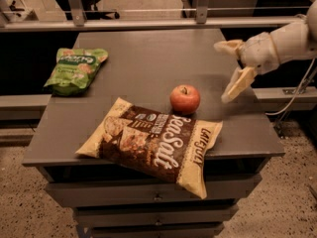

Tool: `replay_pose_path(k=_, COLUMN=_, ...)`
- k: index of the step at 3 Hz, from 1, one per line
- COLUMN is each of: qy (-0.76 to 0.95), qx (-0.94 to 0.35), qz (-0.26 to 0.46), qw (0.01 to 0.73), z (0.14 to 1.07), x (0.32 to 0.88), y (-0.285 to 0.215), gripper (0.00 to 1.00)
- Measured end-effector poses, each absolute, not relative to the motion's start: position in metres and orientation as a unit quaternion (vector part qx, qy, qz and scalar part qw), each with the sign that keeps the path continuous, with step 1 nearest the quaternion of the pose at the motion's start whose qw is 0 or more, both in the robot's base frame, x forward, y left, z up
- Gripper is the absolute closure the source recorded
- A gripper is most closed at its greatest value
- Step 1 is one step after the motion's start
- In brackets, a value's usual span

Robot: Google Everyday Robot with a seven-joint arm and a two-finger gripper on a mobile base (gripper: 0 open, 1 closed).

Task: Move apple near brown chip bag

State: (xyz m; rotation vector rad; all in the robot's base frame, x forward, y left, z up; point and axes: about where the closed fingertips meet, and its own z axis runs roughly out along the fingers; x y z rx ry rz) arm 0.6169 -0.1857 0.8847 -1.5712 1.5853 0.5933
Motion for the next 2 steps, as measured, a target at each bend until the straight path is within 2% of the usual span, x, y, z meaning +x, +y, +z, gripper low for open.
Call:
replay_pose_path(k=1, qy=0.681, qx=-0.559, qz=0.190, qw=0.433, z=0.9062, x=0.6429, y=-0.2261, gripper=0.00)
replay_pose_path(k=2, qy=0.685, qx=-0.552, qz=0.189, qw=0.436, z=0.9072, x=0.6459, y=-0.2269, gripper=0.00)
